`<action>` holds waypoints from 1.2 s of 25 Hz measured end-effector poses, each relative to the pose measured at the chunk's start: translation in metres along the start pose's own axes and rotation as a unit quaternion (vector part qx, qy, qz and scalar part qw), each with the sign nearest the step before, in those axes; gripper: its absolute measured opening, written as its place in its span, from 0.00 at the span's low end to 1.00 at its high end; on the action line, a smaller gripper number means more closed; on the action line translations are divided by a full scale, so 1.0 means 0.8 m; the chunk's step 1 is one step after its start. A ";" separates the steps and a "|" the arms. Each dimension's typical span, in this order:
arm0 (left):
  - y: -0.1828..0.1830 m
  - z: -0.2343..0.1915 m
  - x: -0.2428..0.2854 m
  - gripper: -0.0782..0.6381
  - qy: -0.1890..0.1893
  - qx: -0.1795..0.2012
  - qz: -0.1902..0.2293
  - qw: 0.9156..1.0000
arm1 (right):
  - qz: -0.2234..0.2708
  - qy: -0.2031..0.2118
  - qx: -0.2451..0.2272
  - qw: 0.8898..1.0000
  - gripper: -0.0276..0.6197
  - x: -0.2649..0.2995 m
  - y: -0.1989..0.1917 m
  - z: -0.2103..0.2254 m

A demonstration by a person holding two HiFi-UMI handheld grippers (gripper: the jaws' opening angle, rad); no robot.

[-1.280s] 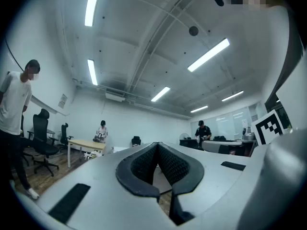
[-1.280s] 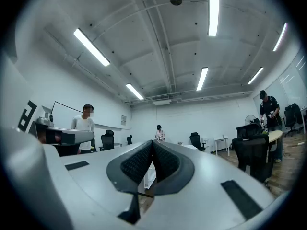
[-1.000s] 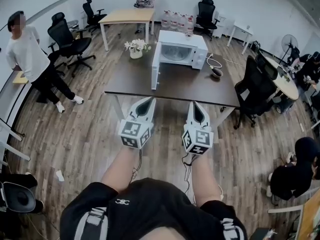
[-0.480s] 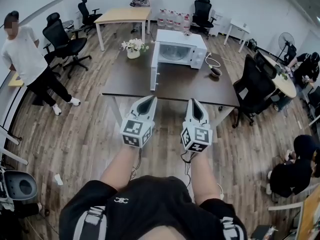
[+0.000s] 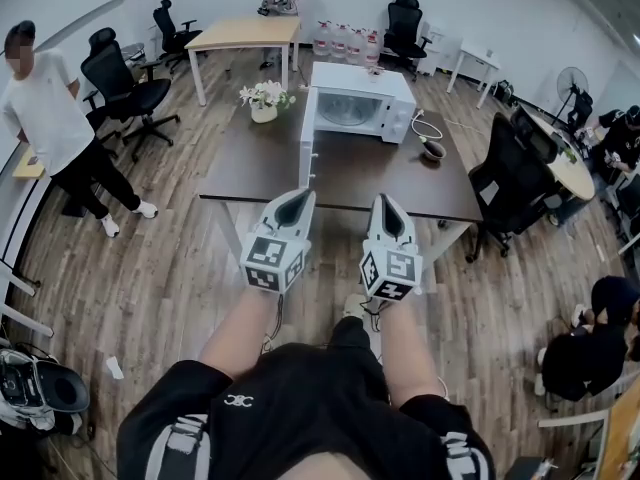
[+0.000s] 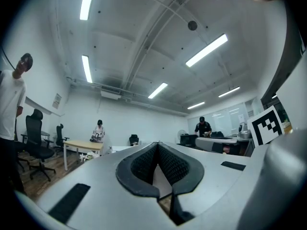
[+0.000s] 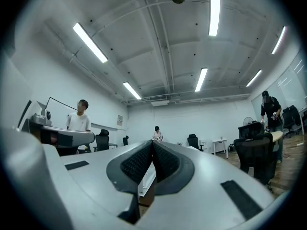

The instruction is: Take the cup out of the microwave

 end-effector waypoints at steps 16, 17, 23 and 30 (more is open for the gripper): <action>-0.091 -0.053 0.302 0.11 0.028 0.008 -0.030 0.999 | -0.018 0.037 0.024 0.999 0.05 0.265 -0.105 0.182; -0.095 -0.059 0.325 0.11 0.032 0.011 -0.033 0.999 | -0.021 0.041 0.027 0.999 0.05 0.286 -0.112 0.194; -0.113 -0.094 0.452 0.11 0.060 0.010 -0.044 0.997 | -0.035 0.074 0.036 0.996 0.05 0.401 -0.145 0.261; -0.137 -0.128 0.548 0.11 0.093 0.007 -0.046 0.995 | -0.045 0.108 0.041 0.992 0.05 0.503 -0.178 0.308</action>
Point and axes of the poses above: the fingertips, and each gripper's own axes: x forward along the fingers, z to its right, y out of its top, the point moved 9 cm from there along -x, backward along the fingers, and after that the axes turned 5 degrees about z, right-handed, at the moved point
